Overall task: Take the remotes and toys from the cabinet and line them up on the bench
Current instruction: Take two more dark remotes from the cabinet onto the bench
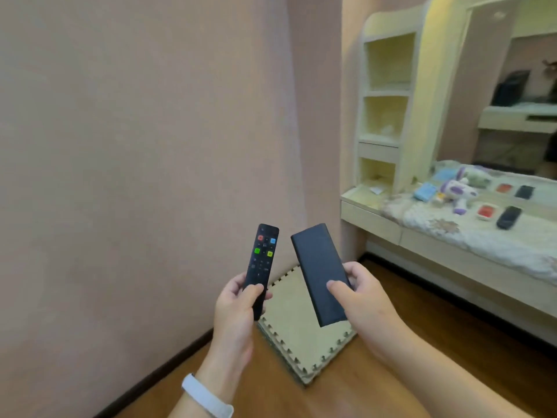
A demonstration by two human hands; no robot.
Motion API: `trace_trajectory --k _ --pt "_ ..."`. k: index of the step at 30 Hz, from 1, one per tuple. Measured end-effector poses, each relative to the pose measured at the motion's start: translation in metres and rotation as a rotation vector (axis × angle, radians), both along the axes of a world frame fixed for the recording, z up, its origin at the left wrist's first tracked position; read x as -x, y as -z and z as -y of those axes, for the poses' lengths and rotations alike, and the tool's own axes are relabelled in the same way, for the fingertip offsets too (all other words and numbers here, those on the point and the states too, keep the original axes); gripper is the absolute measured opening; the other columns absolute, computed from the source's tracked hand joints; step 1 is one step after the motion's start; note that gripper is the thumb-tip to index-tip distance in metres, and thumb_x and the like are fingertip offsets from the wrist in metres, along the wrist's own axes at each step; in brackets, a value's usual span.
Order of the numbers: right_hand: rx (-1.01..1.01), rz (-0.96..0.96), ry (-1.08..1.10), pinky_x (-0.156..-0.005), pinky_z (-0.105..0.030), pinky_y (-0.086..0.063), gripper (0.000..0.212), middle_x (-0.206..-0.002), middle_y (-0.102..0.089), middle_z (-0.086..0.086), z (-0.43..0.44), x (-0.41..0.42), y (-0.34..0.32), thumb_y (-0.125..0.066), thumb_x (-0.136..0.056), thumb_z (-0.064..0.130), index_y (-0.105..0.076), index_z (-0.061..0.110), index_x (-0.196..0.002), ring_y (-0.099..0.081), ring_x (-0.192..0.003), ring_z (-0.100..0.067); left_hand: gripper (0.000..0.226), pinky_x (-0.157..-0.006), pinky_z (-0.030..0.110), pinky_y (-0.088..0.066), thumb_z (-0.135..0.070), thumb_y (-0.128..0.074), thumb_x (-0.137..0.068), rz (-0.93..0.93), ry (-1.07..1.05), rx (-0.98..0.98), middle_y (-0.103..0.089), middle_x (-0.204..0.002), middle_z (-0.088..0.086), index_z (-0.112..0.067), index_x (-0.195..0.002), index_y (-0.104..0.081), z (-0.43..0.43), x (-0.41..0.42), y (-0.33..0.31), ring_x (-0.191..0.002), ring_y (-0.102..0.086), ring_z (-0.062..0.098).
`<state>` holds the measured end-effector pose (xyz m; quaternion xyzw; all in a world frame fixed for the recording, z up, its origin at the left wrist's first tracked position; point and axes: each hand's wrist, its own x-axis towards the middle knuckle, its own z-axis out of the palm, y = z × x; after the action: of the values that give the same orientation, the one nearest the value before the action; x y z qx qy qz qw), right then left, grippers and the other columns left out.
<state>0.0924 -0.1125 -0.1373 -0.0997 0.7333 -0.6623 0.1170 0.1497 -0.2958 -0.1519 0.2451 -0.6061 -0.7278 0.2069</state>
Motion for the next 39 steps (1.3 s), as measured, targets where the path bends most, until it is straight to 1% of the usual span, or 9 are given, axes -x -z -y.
trace_trajectory --k 2,7,9,14,19,21,28,35,39 --pt "-0.018 0.002 0.086 -0.071 -0.039 -0.06 0.01 -0.098 -0.071 -0.001 -0.048 0.006 0.002 -0.059 -0.094 0.019 -0.058 0.021 -0.104 -0.07 -0.085 -0.016 0.025 -0.061 0.028 -0.045 -0.002 -0.055 -0.09 0.0 0.107 0.007 -0.068 -0.087 0.01 -0.015 -0.11 -0.063 -0.043 0.02 0.0 -0.074 -0.063 0.014" --pt "-0.022 0.028 0.27 -0.077 -0.047 -0.059 0.009 -0.098 -0.07 0.0 -0.142 0.015 0.01 -0.06 -0.093 0.023 -0.058 0.024 -0.102 -0.069 -0.088 -0.02 0.024 -0.066 0.032 -0.045 -0.001 -0.056 -0.089 -0.003 0.309 -0.01 -0.069 -0.092 0.004 -0.013 -0.109 -0.064 -0.139 0.062 0.002 -0.076 -0.064 0.016" --pt "-0.02 0.034 0.345 -0.076 -0.046 -0.058 0.008 -0.097 -0.07 0.001 -0.169 0.019 0.016 -0.06 -0.093 0.024 -0.058 0.026 -0.101 -0.068 -0.088 -0.02 0.022 -0.064 0.031 -0.045 0.0 -0.056 -0.089 -0.006 0.381 -0.011 -0.067 -0.09 0.006 -0.011 -0.107 -0.064 -0.168 0.079 0.003 -0.072 -0.064 0.014" --pt "-0.026 0.052 0.486 -0.069 -0.032 -0.054 0.008 -0.097 -0.069 0.003 -0.214 0.041 0.03 -0.06 -0.094 0.024 -0.058 0.028 -0.101 -0.067 -0.087 -0.016 0.022 -0.054 0.023 -0.047 0.002 -0.057 -0.089 0.004 0.516 -0.046 -0.067 -0.084 0.005 -0.01 -0.107 -0.063 -0.217 0.125 0.01 -0.068 -0.064 0.012" --pt "-0.061 0.076 0.616 -0.068 -0.029 -0.054 0.009 -0.098 -0.069 0.004 -0.237 0.086 0.046 -0.06 -0.093 0.022 -0.058 0.028 -0.101 -0.066 -0.089 -0.015 0.022 -0.058 0.026 -0.046 0.001 -0.059 -0.088 0.036 0.617 -0.085 -0.067 -0.085 0.004 -0.012 -0.105 -0.063 -0.249 0.193 0.028 -0.069 -0.066 0.014" --pt "-0.084 0.085 0.664 -0.068 -0.03 -0.054 0.009 -0.099 -0.069 0.003 -0.245 0.111 0.05 -0.06 -0.093 0.022 -0.058 0.027 -0.101 -0.066 -0.089 -0.016 0.022 -0.058 0.026 -0.046 0.001 -0.059 -0.088 0.043 0.656 -0.119 -0.068 -0.085 0.004 -0.012 -0.105 -0.063 -0.259 0.227 0.035 -0.07 -0.065 0.016" --pt "-0.121 0.165 0.81 -0.079 -0.049 -0.058 0.012 -0.1 -0.07 0.002 -0.256 0.219 0.05 -0.06 -0.094 0.023 -0.058 0.029 -0.104 -0.068 -0.09 -0.02 0.023 -0.059 0.028 -0.048 -0.001 -0.06 -0.088 0.093 0.746 -0.17 -0.071 -0.085 0.0 -0.015 -0.106 -0.064 -0.272 0.352 0.048 -0.072 -0.067 0.014" --pt "-0.055 0.165 0.954 -0.074 -0.048 -0.058 0.016 -0.097 -0.072 0.008 -0.272 0.289 0.046 -0.059 -0.094 0.018 -0.061 0.03 -0.105 -0.069 -0.089 -0.018 0.026 -0.06 0.027 -0.047 -0.002 -0.059 -0.089 0.123 0.834 -0.241 -0.068 -0.093 0.007 -0.014 -0.112 -0.061 -0.291 0.455 0.058 -0.075 -0.064 0.014" --pt "-0.041 0.177 1.033 -0.062 -0.035 -0.058 0.017 -0.101 -0.072 0.003 -0.298 0.304 0.048 -0.058 -0.096 0.015 -0.061 0.026 -0.108 -0.07 -0.086 -0.017 0.025 -0.059 0.027 -0.046 -0.002 -0.058 -0.089 0.156 0.883 -0.253 -0.068 -0.093 0.005 -0.017 -0.109 -0.06 -0.321 0.484 0.064 -0.073 -0.064 0.013"
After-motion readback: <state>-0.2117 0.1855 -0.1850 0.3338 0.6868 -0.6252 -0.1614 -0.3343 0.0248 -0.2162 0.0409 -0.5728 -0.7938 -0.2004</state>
